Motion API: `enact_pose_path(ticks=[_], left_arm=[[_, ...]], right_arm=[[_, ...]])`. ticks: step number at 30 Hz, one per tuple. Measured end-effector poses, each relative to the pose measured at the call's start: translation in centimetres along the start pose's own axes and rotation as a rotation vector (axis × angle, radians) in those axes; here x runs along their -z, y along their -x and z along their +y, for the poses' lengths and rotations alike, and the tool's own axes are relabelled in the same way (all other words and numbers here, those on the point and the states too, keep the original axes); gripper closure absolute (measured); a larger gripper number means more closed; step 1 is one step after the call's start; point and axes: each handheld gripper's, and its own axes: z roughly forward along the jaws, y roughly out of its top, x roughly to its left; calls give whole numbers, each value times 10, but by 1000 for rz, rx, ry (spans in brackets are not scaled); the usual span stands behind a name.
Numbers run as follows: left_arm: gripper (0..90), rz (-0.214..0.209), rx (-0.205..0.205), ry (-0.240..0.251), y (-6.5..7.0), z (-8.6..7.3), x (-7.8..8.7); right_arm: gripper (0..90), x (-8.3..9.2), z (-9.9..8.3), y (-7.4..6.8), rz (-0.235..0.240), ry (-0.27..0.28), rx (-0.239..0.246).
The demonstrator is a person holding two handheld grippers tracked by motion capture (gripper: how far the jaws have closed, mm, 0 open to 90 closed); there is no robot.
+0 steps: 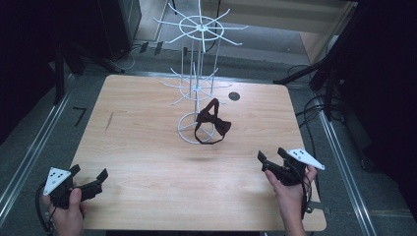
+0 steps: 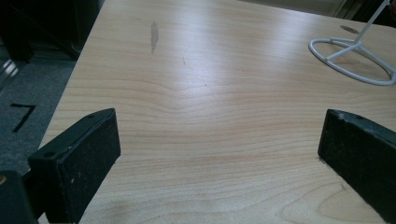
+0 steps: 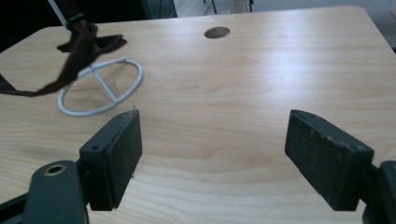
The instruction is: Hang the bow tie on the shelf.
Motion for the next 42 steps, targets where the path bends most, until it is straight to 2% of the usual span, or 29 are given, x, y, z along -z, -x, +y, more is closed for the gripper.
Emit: enact_pose_path(ticks=[4,13,25,37,42], left_arm=[[0,-1,-2,1,0,0,0],[0,1,-5,0,0,0,0],[0,1,-8,1,0,0,1],[0,0,-14,2,1,0,1],[0,-1,-16,5,1,-1,1]], right_arm=[[193,8,-9,11,-14,-2,-22],[192,22,-22,29,-47,-12,-27],[190,36,-31,44,-74,-15,-44],[175,49,-45,66,-98,-19,-63],[166,58,-54,80,-110,-10,-93]])
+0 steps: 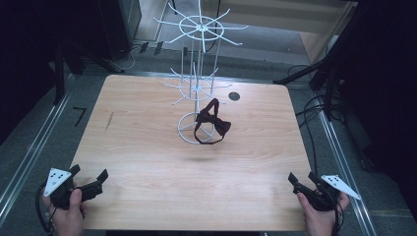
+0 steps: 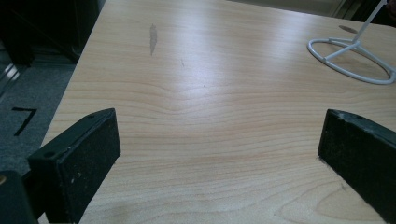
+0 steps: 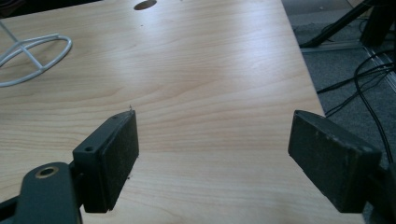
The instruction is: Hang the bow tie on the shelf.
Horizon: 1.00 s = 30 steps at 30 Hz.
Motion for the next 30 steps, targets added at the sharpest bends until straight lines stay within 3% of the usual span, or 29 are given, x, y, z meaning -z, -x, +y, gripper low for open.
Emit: enact_pose_path(ticks=[11,19,30], left_arm=[[0,2,-3,-1,0,0,0],[0,1,-2,-3,0,0,0],[0,-1,-3,-3,0,0,-1]], right_arm=[[165,9,-17,24,-40,-6,-55],[168,9,-20,24,-60,-9,-18],[172,11,-21,23,-72,-8,-30]])
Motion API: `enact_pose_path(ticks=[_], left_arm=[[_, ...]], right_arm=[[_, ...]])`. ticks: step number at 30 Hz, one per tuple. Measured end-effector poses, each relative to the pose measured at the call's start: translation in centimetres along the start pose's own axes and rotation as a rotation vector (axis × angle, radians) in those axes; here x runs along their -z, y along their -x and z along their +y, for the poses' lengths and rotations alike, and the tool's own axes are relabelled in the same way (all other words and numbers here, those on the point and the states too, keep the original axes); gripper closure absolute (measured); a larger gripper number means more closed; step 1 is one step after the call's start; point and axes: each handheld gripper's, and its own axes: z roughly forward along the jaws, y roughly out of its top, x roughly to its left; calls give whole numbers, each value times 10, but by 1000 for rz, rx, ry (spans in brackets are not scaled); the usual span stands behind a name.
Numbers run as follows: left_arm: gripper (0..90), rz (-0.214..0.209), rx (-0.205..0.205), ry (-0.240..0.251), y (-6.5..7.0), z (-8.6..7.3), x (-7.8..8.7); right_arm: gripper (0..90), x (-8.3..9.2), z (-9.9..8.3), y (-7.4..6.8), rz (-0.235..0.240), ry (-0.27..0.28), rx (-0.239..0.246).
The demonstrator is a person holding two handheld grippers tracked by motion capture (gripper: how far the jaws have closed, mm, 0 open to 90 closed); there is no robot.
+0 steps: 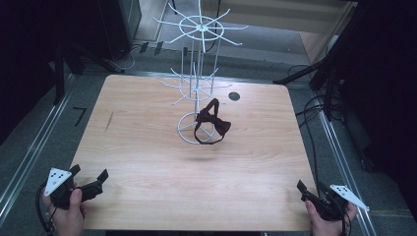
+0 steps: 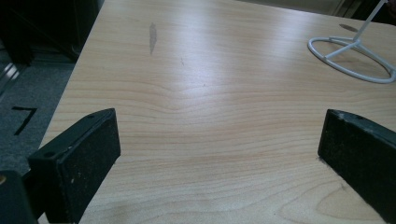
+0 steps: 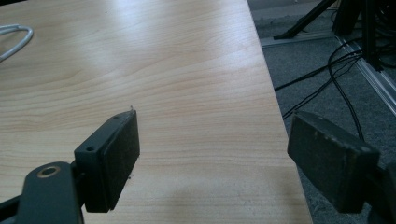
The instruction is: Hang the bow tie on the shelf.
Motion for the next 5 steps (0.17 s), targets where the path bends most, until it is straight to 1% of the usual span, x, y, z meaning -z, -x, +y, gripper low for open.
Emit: enact_pose_path(ticks=[1,5], left_arm=[[0,0,0,-3,0,0,0],[0,1,0,0,0,0,0]], right_arm=[[172,-1,0,0,-3,-2,8],[173,-1,0,0,-12,5,-10]])
